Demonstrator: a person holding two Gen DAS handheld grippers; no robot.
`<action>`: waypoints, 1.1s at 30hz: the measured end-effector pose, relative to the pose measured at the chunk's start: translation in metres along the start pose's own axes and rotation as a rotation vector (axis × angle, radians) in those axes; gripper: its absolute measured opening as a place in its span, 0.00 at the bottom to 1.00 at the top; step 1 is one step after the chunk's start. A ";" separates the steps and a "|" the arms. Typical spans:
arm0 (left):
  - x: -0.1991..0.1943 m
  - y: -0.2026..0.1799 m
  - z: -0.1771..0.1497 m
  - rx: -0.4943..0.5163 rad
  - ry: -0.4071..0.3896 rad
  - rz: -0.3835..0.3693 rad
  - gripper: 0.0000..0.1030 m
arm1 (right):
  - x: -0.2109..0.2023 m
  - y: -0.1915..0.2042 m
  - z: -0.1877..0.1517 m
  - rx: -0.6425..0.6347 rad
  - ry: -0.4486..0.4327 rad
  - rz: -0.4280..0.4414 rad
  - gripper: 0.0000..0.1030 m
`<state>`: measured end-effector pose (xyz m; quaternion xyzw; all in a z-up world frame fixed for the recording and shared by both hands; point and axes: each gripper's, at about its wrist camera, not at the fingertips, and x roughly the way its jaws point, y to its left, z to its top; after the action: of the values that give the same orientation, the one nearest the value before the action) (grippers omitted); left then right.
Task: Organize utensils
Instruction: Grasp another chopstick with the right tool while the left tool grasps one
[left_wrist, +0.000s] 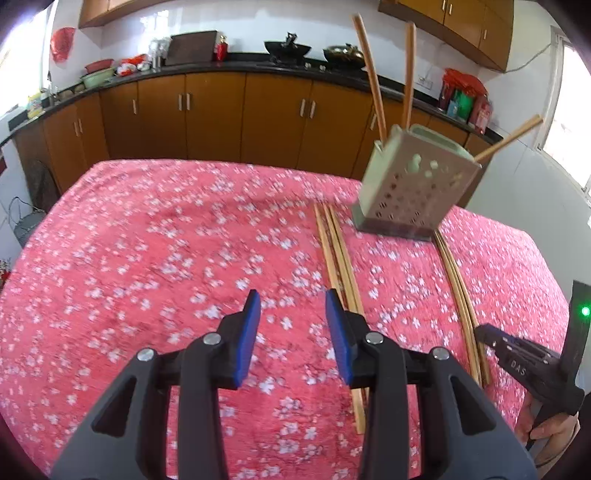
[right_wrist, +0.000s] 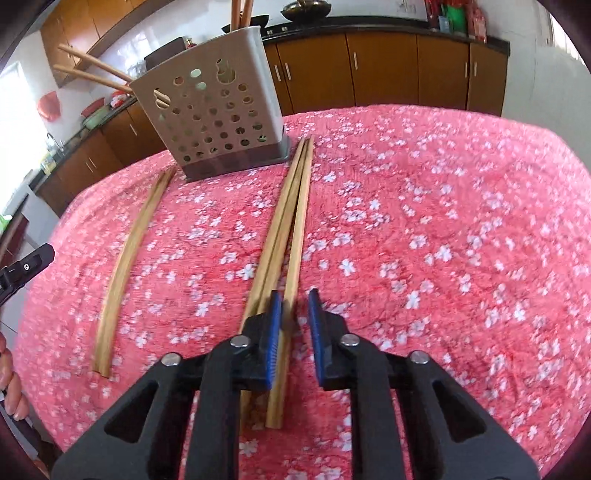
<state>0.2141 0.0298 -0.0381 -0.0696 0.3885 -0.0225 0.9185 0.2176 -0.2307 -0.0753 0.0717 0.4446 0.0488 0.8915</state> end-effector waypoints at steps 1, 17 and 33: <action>0.004 -0.003 -0.002 -0.001 0.012 -0.012 0.35 | 0.000 -0.002 0.001 0.005 -0.005 -0.020 0.08; 0.046 -0.032 -0.022 0.036 0.130 -0.102 0.16 | -0.001 -0.029 0.001 0.048 -0.038 -0.087 0.08; 0.064 0.000 -0.009 0.031 0.112 0.070 0.09 | 0.003 -0.033 0.007 0.017 -0.052 -0.114 0.08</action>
<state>0.2521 0.0231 -0.0903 -0.0405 0.4411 -0.0001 0.8966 0.2253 -0.2635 -0.0791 0.0550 0.4252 -0.0074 0.9034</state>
